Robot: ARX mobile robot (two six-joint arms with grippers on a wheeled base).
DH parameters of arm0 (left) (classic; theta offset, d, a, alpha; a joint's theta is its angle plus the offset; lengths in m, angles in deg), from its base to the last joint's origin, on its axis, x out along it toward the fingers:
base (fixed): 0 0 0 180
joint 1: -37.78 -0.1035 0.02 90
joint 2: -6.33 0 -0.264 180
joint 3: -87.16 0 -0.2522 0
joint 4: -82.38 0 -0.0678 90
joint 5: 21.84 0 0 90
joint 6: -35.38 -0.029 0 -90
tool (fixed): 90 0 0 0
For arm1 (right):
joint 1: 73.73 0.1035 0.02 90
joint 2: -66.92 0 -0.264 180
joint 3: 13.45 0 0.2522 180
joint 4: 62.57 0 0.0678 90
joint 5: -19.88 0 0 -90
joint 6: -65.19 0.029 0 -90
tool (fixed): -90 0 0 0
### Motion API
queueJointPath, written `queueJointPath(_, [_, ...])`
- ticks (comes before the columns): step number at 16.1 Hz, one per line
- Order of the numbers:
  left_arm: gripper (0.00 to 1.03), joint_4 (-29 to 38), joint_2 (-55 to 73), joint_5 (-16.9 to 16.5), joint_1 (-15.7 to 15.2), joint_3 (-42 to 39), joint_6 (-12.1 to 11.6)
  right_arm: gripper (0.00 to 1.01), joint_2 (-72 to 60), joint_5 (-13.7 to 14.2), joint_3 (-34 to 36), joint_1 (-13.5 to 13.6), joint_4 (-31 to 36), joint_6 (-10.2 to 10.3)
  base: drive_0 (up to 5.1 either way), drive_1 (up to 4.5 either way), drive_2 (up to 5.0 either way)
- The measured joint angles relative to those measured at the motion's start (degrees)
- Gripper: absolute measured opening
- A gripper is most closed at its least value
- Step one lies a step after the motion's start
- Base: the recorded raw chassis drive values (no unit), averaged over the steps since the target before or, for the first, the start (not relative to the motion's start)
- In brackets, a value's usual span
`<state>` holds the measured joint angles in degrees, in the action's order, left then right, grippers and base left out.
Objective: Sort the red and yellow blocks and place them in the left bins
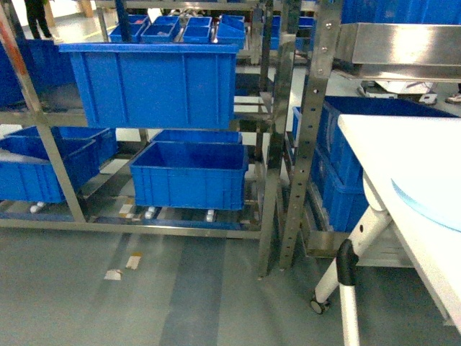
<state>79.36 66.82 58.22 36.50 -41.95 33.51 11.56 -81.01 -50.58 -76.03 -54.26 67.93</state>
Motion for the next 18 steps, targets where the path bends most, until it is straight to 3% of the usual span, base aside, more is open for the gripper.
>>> queueJointPath(18, [0.46, -0.2, 0.0, -0.1, 0.0, 0.0, 0.0, 0.28, 0.0, 0.0, 0.0, 0.0, 0.1, 0.0, -4.9, 2.77, 2.2])
